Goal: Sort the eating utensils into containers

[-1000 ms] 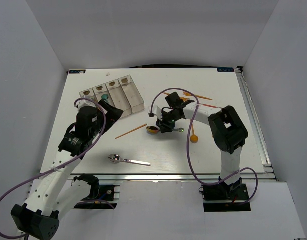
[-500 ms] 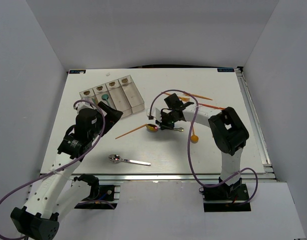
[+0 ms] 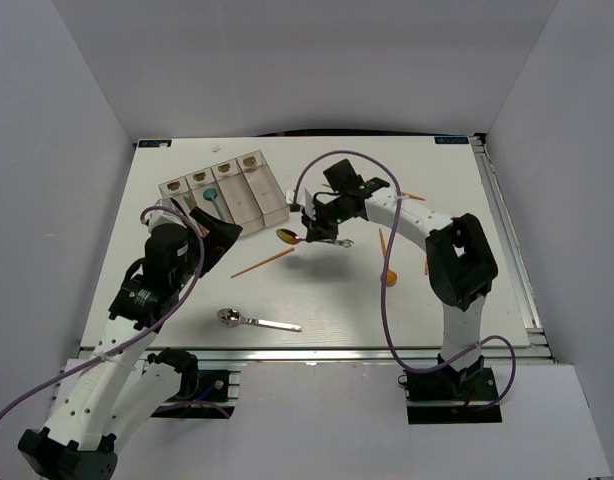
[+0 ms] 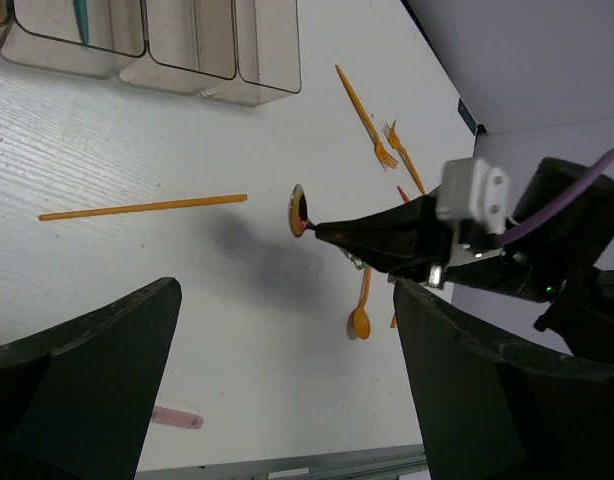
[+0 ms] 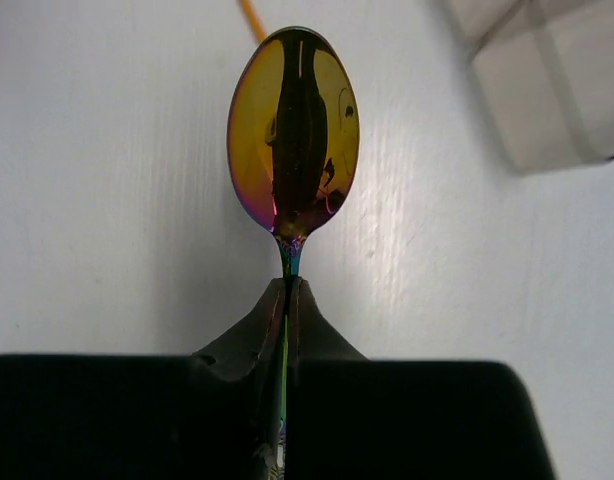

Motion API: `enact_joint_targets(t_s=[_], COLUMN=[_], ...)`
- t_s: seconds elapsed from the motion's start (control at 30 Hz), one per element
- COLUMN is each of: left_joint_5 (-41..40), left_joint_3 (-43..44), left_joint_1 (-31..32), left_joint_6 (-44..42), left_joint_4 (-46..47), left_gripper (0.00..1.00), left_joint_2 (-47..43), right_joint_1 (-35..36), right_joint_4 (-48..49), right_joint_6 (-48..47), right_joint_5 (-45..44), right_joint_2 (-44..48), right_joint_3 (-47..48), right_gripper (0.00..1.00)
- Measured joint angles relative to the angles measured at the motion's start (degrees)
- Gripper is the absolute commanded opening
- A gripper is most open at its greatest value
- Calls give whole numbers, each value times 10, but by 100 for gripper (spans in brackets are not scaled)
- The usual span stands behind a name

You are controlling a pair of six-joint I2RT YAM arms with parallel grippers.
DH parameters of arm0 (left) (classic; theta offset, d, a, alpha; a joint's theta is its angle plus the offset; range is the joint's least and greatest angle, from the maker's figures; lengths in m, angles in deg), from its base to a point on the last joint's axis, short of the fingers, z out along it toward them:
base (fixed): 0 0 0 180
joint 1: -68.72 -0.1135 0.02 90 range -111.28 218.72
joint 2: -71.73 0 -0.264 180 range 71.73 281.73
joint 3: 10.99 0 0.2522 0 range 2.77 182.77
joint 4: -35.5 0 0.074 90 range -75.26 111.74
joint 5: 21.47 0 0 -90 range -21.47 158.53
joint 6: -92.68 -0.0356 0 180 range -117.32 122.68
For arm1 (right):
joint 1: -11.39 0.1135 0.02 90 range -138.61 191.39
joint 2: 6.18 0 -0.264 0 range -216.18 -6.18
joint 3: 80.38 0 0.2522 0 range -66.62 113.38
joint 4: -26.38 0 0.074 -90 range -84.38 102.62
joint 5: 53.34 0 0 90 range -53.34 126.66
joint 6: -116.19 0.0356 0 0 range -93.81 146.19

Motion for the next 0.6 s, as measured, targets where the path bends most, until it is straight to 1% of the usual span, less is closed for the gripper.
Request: enact_joint_targets(t_s=[0.13, 0.23, 0.3, 0.37, 0.43, 0.47, 0.5, 0.6], left_joint_5=[-2, -4, -6, -8, -11, -13, -15, -22], left_joint_3=[0, 1, 7, 22, 39, 49, 57, 79], left_joint_1=[0, 0, 0, 0, 0, 0, 0, 0], left_joint_6=[5, 6, 4, 1, -3, -5, -6, -13], left_joint_4=[-2, -3, -10, -16, -23, -27, -30, -43], left_gripper=[98, 98, 98, 98, 98, 98, 98, 98], left_joint_2=[-15, -17, -14, -10, -9, -9, -10, -17], right_joint_1=[9, 26, 42, 59, 77, 86, 91, 114], right_joint_4=[-18, -19, -14, 13, 57, 84, 104, 212], right_joint_6=[44, 104, 168, 228, 315, 364, 394, 535], right_joint_5=[49, 74, 85, 91, 89, 86, 83, 52], right_joint_2=[-18, -65, -108, -151, -189, -201, -207, -235], right_joint_3=[98, 189, 260, 317, 359, 368, 370, 372], right_gripper=[0, 0, 0, 0, 0, 0, 0, 0])
